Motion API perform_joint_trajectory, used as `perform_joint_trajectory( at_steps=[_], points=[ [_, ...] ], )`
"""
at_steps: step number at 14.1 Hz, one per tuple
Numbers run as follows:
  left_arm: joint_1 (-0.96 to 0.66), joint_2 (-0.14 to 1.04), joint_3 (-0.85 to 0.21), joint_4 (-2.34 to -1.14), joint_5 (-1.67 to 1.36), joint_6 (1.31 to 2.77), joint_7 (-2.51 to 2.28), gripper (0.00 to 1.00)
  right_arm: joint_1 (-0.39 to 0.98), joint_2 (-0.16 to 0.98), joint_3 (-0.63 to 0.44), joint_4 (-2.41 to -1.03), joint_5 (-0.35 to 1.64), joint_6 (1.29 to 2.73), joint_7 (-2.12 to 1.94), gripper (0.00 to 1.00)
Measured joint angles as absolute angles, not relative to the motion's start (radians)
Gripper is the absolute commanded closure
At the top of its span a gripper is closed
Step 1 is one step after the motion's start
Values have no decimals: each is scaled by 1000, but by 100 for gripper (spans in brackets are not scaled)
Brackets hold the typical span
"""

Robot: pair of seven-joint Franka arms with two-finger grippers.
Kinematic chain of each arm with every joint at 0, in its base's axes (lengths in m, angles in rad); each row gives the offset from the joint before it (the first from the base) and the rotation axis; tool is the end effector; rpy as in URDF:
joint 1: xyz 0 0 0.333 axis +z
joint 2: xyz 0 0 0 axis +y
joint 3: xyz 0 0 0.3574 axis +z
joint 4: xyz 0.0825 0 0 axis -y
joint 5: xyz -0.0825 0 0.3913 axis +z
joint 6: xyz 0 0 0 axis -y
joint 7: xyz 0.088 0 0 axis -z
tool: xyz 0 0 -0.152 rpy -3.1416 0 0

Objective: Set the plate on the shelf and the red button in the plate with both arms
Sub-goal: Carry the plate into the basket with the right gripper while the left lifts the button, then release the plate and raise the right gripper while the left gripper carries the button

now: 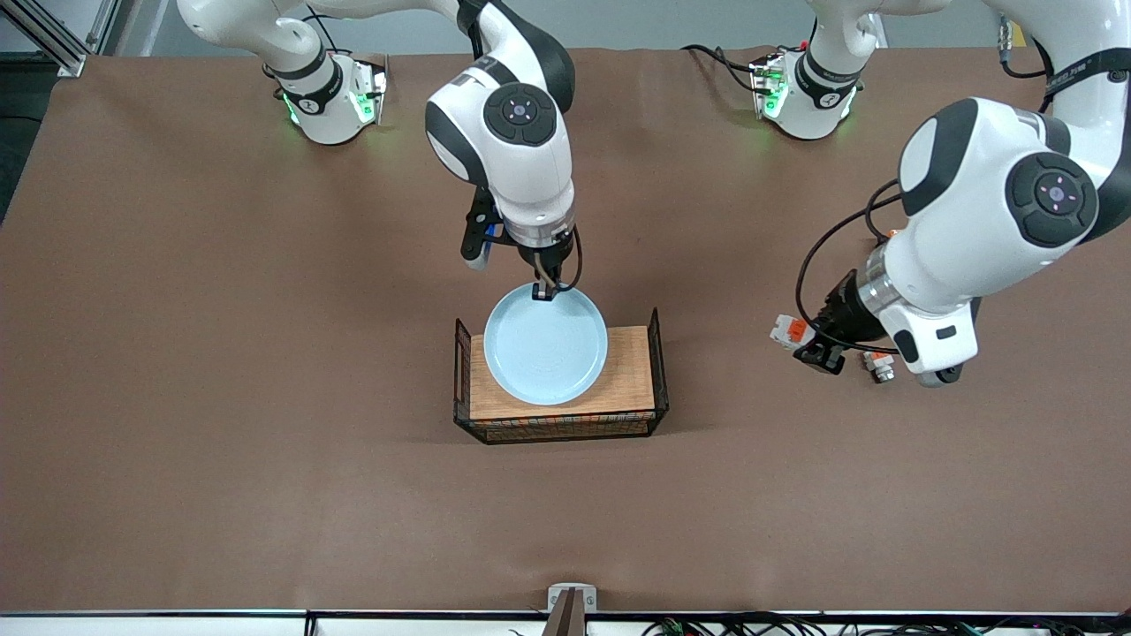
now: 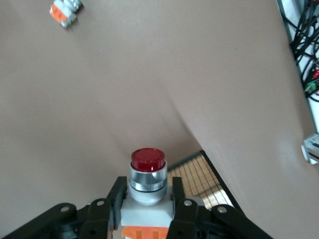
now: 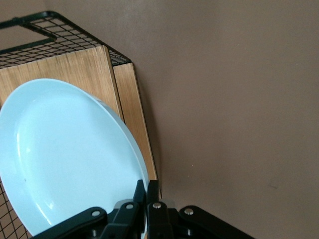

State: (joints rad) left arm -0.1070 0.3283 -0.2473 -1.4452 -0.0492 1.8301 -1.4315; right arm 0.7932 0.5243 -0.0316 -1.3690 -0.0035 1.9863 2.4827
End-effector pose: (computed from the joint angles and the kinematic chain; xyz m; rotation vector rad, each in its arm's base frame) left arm 0.6509 -0.2233 0.5065 2.5628 1.5776 -0.0859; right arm 0.5395 0.5200 0.4123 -1.9942 2.3044 -0.0214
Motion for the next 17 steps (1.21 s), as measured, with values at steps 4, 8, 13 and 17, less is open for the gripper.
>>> perform_joint_trajectory(
  at_steps=[4, 8, 13, 17],
  points=[
    [-130, 335, -270, -1430, -49, 1830, -1514, 66, 794, 554, -33, -1367, -36, 2028, 2524, 99],
    [-151, 352, -271, -1424, -49, 1836, -1524, 66, 805, 589, -34, -1359, -46, 2044, 2536, 95],
    [-182, 368, -272, -1416, -49, 1888, -1588, 66, 815, 616, -34, -1327, -85, 2044, 2541, 51],
    [-210, 378, -272, -1415, -49, 1943, -1640, 65, 819, 635, -34, -1301, -121, 2044, 2540, 24]
  ],
)
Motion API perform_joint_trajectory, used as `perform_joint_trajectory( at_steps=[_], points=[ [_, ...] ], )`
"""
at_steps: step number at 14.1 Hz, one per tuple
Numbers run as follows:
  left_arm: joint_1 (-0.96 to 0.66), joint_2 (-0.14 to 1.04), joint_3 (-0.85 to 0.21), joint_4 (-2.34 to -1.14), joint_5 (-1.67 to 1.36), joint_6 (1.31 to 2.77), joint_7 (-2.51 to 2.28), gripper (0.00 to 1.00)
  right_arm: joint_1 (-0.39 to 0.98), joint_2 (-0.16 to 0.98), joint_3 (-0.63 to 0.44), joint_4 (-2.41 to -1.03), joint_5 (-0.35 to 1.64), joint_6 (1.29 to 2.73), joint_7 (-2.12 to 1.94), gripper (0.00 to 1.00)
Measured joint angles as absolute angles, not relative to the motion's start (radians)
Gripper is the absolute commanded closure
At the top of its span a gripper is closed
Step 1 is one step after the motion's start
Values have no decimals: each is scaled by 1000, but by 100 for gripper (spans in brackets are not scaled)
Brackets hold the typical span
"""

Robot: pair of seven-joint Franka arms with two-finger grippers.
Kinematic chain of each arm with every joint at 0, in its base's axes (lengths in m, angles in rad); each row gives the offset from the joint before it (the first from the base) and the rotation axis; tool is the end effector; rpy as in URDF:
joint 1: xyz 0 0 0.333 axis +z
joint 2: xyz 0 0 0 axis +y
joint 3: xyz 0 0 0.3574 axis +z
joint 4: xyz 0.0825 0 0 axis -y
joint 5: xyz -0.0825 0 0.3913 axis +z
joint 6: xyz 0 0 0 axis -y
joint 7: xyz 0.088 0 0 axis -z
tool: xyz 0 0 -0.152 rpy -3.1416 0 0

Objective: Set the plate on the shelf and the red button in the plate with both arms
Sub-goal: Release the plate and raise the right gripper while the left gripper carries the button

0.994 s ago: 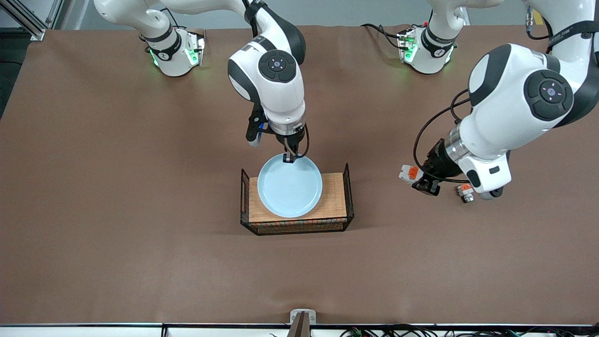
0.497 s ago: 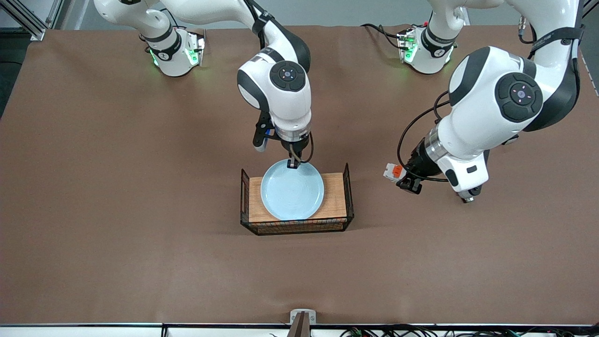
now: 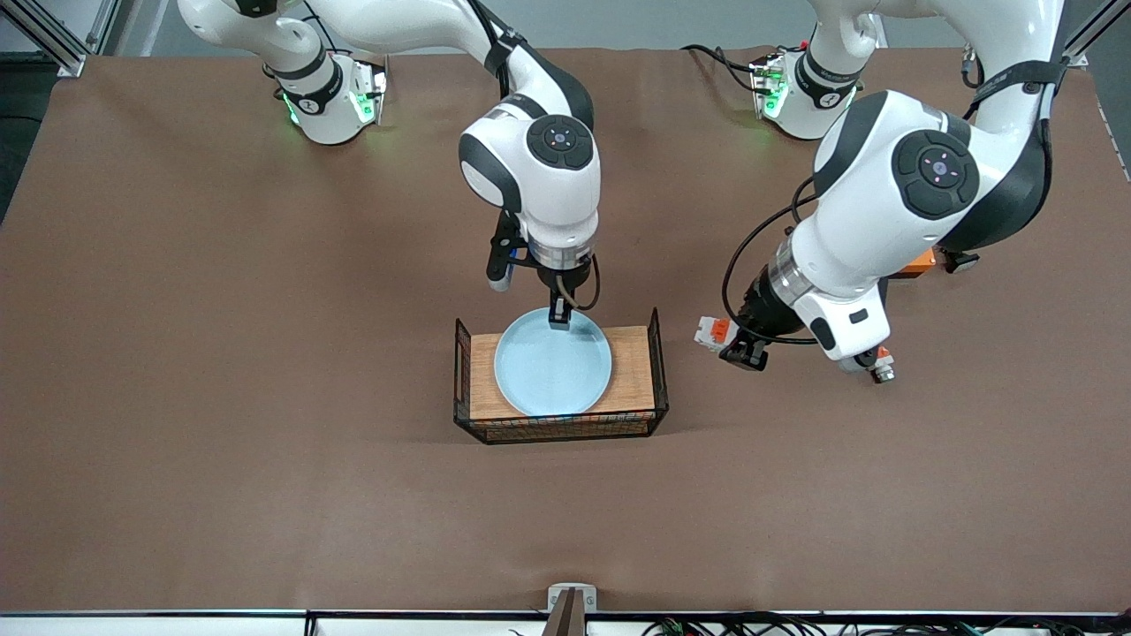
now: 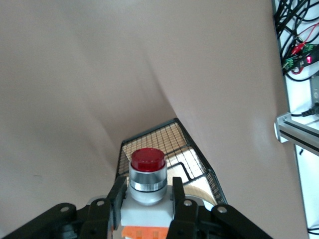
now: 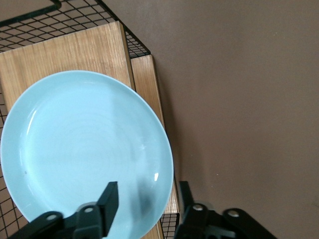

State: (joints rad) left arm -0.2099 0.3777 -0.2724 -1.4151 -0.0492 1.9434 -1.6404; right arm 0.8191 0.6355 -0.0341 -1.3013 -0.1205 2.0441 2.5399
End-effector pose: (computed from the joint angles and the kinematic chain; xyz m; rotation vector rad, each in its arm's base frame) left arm 0.6455 -0.3103 0.5010 2.4169 1.6513 -0.0684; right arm 0.5539 0.5456 0.3680 -1.9938 2.2649 -0.1808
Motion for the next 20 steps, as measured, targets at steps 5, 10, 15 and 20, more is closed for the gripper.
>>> perform_joint_trajectory(
  at_steps=[5, 10, 15, 20],
  points=[
    [-234, 391, -272, -1415, -49, 2010, -1702, 64, 819, 637, -37, -1273, -121, 2017, 2525, 0],
    [-274, 414, -272, -1414, -49, 2046, -1772, 64, 791, 637, -42, -1195, -36, 1847, 2284, 0],
    [-321, 484, -269, -1375, -47, 2077, -1856, 64, 715, 621, -45, -1110, 62, 1653, 1977, 0],
    [-371, 558, -265, -1288, -31, 2078, -1945, 64, 600, 540, -49, -1096, 79, 1507, 1578, 0]
  ],
)
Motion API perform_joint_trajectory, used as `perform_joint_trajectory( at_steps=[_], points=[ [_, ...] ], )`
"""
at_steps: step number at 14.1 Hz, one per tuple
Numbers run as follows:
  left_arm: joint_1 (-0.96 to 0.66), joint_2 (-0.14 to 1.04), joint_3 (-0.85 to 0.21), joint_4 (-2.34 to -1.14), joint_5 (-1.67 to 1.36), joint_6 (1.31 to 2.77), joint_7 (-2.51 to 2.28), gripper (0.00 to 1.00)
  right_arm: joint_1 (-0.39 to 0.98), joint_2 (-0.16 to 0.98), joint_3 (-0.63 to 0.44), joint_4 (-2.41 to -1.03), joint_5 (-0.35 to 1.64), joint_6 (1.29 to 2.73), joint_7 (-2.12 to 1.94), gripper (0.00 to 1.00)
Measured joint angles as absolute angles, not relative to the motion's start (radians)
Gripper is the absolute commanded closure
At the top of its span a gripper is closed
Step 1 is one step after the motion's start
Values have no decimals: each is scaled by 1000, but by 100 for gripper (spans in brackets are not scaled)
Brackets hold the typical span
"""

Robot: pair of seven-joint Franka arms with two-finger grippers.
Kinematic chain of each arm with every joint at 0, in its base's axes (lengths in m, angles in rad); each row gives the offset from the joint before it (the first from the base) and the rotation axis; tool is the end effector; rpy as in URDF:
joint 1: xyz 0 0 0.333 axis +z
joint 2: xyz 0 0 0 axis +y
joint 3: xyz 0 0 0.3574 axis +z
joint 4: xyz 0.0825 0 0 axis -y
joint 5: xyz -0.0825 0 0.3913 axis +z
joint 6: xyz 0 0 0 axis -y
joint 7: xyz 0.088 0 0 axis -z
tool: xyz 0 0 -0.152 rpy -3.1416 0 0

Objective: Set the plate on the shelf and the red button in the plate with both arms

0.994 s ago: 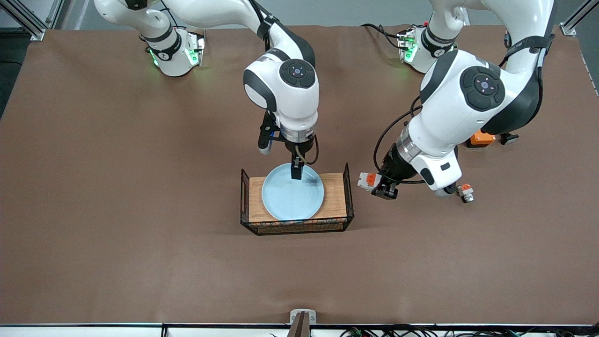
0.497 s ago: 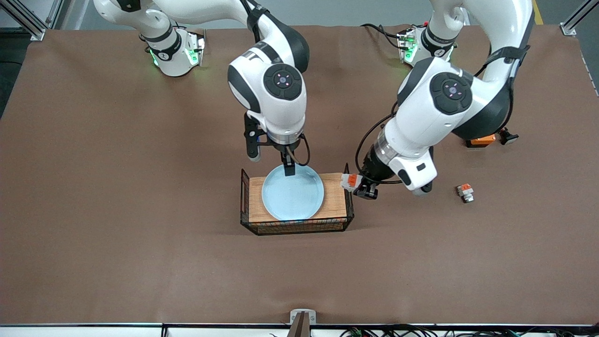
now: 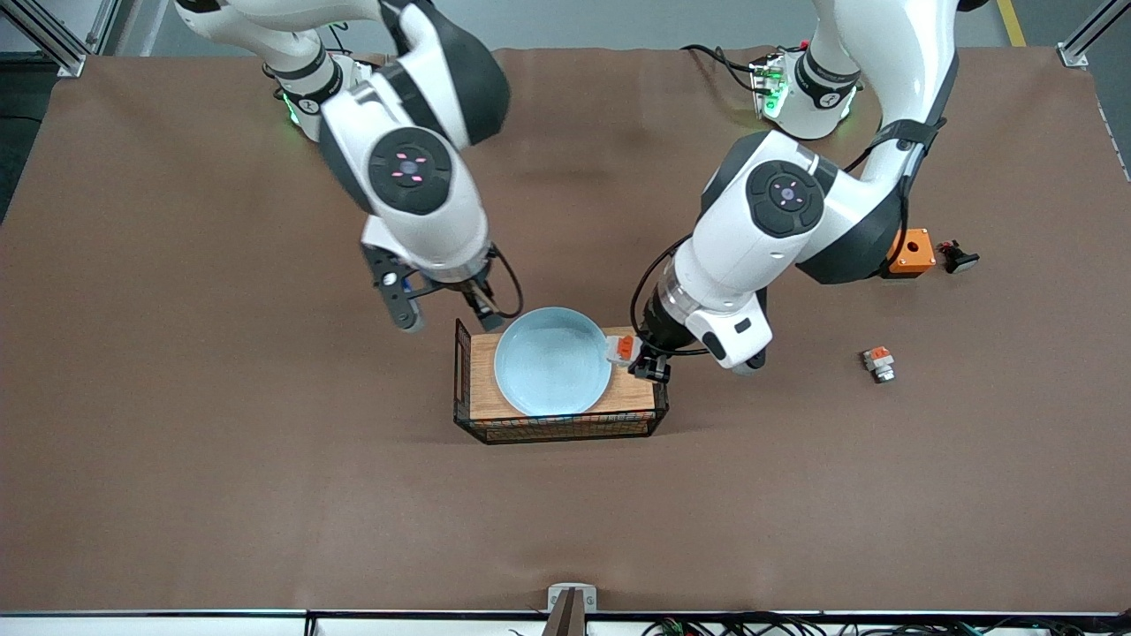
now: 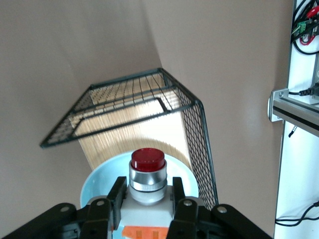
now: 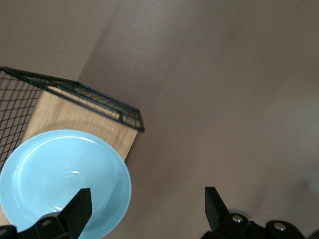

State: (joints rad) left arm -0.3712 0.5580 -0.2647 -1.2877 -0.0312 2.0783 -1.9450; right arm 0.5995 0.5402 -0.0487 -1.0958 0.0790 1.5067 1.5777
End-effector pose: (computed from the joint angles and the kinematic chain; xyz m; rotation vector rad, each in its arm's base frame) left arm 0.6502 -0.4259 0.4497 2.2034 1.8129 -0.1248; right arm 0.6005 0.3939 0.4923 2.6610 -1.4913 -0.1671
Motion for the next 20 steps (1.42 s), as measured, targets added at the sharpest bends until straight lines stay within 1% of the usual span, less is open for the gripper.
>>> perform_joint_trajectory(
  at_steps=[3, 5, 7, 10, 16, 20],
  points=[
    [-429, 599, -220, -1247, -30, 2109, -1990, 64, 500, 476, -56, -1093, 80, 1416, 1266, 0],
    [-495, 618, -172, -1239, -30, 2150, -2036, 64, 427, 435, -61, -1093, 79, 1374, 1051, 0],
    [-542, 642, -152, -1237, -30, 2194, -2080, 64, 352, 405, -63, -1094, 79, 1345, 862, 0],
    [-571, 672, -149, -1233, -30, 2249, -2119, 64, 257, 388, -64, -1095, 72, 1319, 645, 0],
    [-587, 721, -147, -1232, -30, 2312, -2124, 64, 108, 366, -65, -1098, 45, 1274, 307, 0],
    [-598, 755, -146, -1232, -30, 2314, -2124, 64, 33, 317, -65, -1178, 45, 1294, 192, 0]
  ],
)
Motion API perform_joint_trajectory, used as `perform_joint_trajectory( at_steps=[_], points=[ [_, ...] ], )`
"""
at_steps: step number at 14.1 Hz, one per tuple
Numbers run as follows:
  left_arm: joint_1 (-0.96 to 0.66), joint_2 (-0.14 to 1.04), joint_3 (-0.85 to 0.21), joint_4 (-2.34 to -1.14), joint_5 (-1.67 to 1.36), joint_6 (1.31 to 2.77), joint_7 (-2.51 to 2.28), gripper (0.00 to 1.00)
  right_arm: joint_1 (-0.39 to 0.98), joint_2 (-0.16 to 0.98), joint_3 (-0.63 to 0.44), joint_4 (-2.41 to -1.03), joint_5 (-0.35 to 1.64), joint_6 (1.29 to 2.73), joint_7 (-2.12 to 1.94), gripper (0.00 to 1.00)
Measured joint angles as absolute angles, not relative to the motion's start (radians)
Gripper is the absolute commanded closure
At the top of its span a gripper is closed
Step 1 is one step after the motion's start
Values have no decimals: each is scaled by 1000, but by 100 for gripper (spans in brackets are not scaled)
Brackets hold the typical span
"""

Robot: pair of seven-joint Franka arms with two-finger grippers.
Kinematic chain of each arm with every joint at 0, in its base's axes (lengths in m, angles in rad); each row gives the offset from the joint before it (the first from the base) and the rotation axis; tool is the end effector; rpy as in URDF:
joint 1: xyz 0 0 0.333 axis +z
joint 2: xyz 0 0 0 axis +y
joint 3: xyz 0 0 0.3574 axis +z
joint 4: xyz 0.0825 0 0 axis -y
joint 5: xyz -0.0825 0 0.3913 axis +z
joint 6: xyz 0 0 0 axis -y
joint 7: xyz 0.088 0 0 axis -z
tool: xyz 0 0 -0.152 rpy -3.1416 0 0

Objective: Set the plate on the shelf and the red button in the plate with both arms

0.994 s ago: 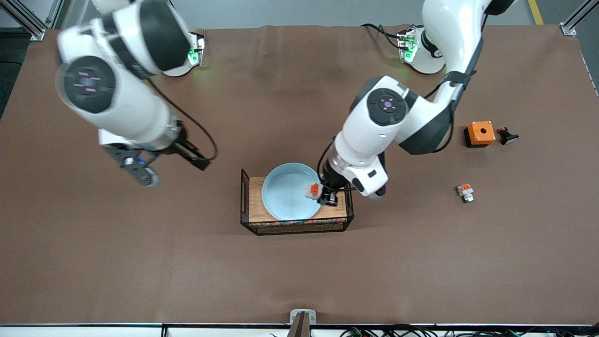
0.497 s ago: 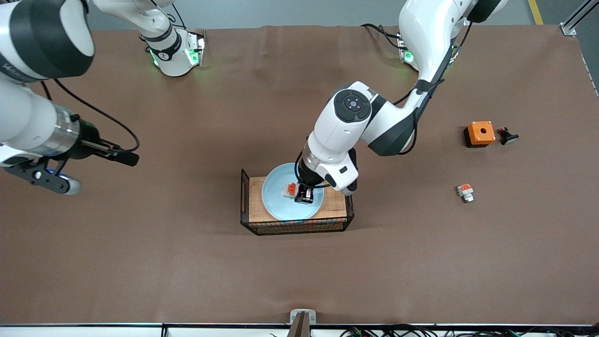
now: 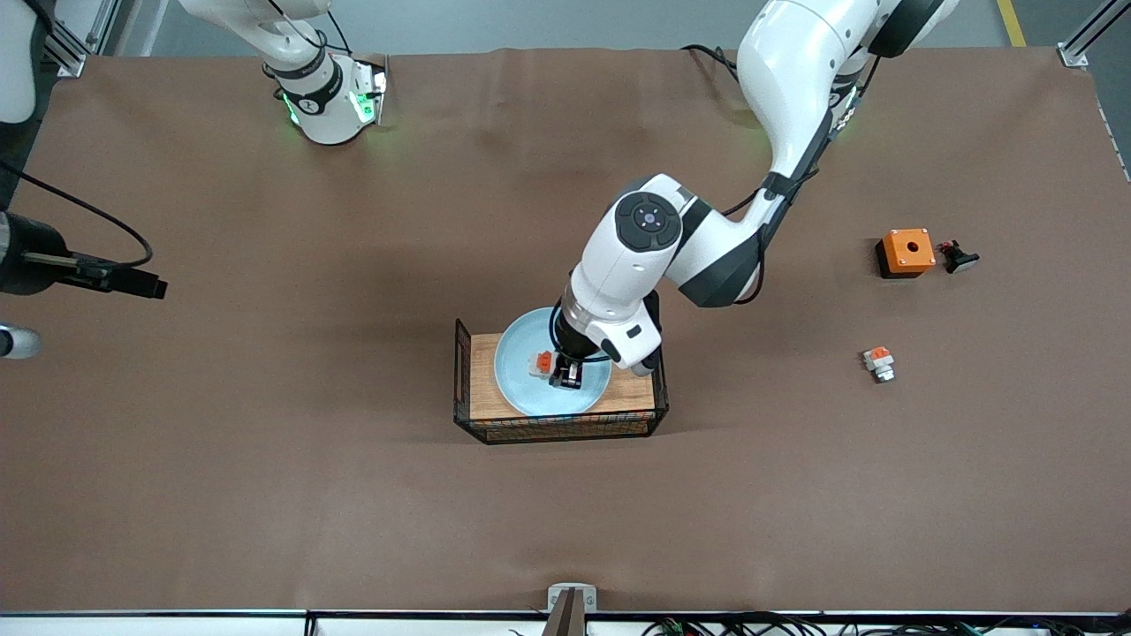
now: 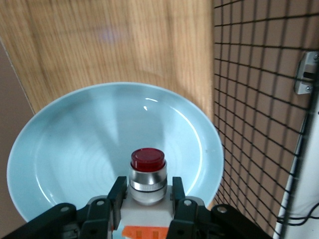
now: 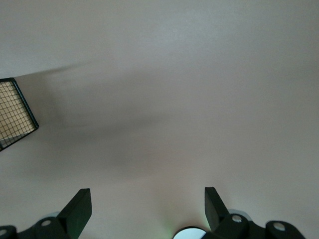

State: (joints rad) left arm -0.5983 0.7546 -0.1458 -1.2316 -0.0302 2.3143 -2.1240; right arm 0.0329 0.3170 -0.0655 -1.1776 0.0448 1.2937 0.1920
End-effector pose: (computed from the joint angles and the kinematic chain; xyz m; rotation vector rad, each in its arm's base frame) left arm 0.6307 -0.5372 0.3434 2.0875 1.8544 -0.1000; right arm 0.6295 -0.0055 0.5928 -3.1001 0.3353 0.3153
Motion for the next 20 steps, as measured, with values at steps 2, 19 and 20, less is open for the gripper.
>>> perform_joint_trajectory(
  at_steps=[2, 19, 20],
  points=[
    [-606, 768, -145, -1232, -30, 2315, -2124, 64, 31, 283, -63, -1229, 37, 1311, 184, 0],
    [-552, 680, -131, -1195, -26, 2286, -2119, 1, 2, 61, -57, -1542, -8, 1537, 90, 0],
    [-532, 664, -130, -1194, -25, 2269, -2099, 1, 2, 61, -57, -1540, -8, 1539, 91, 0]
  ],
)
